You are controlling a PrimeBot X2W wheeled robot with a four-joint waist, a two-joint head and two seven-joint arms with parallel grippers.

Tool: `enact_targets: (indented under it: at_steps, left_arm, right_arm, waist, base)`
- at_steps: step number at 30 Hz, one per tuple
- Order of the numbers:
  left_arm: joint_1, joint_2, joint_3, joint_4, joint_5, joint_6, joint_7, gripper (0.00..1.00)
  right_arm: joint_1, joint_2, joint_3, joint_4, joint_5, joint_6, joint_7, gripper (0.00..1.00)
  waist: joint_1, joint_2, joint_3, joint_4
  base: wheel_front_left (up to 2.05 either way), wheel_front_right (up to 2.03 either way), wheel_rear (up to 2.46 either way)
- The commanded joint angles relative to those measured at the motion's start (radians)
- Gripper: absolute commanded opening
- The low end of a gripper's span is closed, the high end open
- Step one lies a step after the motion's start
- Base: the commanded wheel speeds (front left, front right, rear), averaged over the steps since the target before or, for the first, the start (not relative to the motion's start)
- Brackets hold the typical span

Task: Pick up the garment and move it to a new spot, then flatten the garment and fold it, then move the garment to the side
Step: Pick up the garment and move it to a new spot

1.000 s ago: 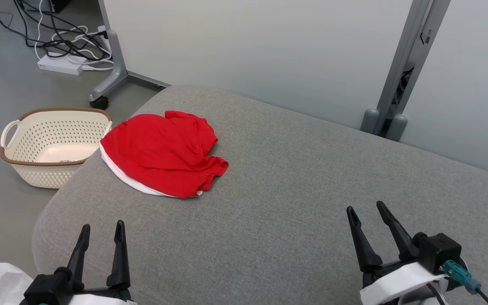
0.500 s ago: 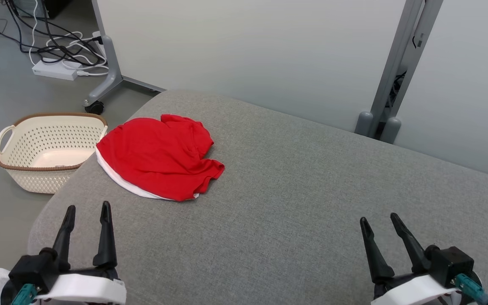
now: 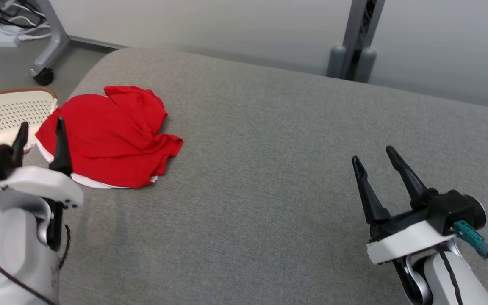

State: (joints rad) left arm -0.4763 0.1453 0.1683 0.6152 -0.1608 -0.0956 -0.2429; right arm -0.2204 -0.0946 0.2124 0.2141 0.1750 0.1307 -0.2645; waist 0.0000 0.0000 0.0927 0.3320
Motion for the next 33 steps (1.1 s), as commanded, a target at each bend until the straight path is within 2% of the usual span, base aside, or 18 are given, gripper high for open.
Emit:
enact_targets:
  at_steps: [1, 5, 8, 13, 21, 33]
  left_arm:
    - [-0.056, 0.019, 0.002, 0.035, -0.002, 0.001, 0.012, 1.0]
    - [-0.215, 0.065, -0.011, 0.244, 0.0, -0.003, 0.095, 1.0]
    - [-0.357, 0.109, -0.03, 0.417, -0.015, -0.018, 0.223, 1.0]
    - [-0.473, 0.142, -0.036, 0.563, -0.033, -0.024, 0.355, 1.0]
    - [-0.565, 0.191, -0.041, 0.643, -0.041, 0.01, 0.459, 1.0]
    - [-0.576, 0.207, -0.041, 0.67, -0.06, 0.072, 0.565, 1.0]
  right_arm:
    - [-0.022, -0.007, 0.006, -0.002, -0.005, 0.0, -0.001, 1.0]
    - [-0.08, -0.019, 0.035, -0.017, -0.008, 0.0, -0.001, 1.0]
    - [-0.115, -0.015, 0.056, -0.028, -0.007, 0.0, -0.001, 1.0]
    - [-0.138, -0.01, 0.078, -0.024, -0.001, 0.0, -0.001, 1.0]
    - [-0.162, 0.001, 0.087, -0.028, -0.003, 0.0, -0.001, 1.0]
    - [-0.172, 0.011, 0.075, -0.036, 0.006, 0.0, -0.001, 1.0]
  waist:
    - [0.0, 0.0, 0.078, -0.061]
    - [0.0, 0.0, 0.142, -0.097]
    - [0.0, 0.0, 0.196, -0.128]
    - [0.0, 0.0, 0.253, -0.163]
    - [0.0, 0.0, 0.316, -0.207]
    - [0.0, 0.0, 0.346, -0.244]
  base:
    - [0.0, 0.0, 0.0]
    - [0.0, 0.0, 0.0]
    - [0.0, 0.0, 0.0]
    - [0.0, 0.0, 0.0]
    - [0.0, 0.0, 0.0]
    - [0.0, 0.0, 0.0]
